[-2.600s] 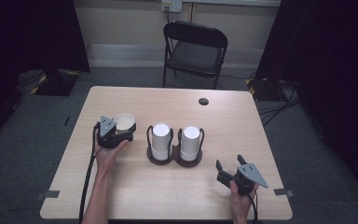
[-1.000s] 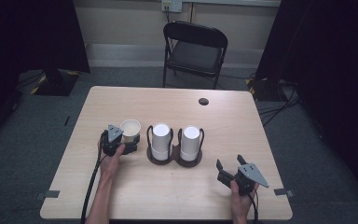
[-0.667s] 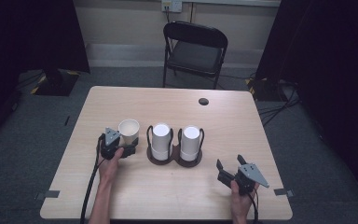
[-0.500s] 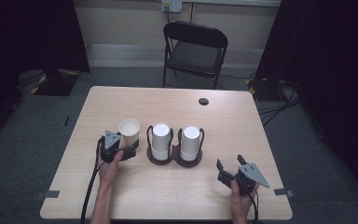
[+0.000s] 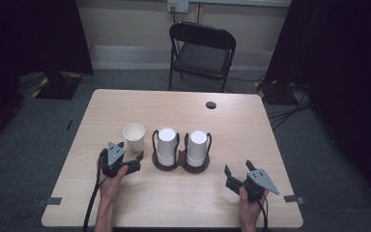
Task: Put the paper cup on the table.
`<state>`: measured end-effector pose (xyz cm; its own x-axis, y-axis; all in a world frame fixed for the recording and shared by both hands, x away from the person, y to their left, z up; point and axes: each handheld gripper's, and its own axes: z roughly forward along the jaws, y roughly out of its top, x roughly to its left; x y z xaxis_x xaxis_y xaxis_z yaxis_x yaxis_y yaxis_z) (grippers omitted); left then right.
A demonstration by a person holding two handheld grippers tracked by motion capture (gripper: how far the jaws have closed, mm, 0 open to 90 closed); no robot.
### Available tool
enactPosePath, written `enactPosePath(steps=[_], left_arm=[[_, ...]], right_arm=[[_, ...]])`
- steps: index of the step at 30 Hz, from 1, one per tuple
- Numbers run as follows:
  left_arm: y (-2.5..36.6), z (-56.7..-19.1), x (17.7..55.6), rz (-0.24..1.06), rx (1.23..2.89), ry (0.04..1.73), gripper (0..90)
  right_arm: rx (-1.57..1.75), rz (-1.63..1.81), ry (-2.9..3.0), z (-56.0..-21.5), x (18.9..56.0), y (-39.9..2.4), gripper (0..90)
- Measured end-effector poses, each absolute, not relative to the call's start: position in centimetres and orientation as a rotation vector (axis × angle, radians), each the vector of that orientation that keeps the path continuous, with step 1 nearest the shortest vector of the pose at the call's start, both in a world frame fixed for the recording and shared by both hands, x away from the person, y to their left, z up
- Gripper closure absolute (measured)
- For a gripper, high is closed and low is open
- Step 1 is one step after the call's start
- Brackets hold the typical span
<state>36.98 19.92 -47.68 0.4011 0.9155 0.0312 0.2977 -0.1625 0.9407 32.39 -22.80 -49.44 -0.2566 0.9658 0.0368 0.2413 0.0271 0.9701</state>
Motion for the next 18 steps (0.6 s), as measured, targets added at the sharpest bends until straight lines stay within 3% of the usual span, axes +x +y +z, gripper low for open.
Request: enactPosePath(steps=[18], left_arm=[[18.7, -47.6, 32.6, 0.73, 1.659, 1.065, 15.9]], right_arm=[[1.26, 1.281, 1.586, -49.4, 32.4, -22.8, 15.6]])
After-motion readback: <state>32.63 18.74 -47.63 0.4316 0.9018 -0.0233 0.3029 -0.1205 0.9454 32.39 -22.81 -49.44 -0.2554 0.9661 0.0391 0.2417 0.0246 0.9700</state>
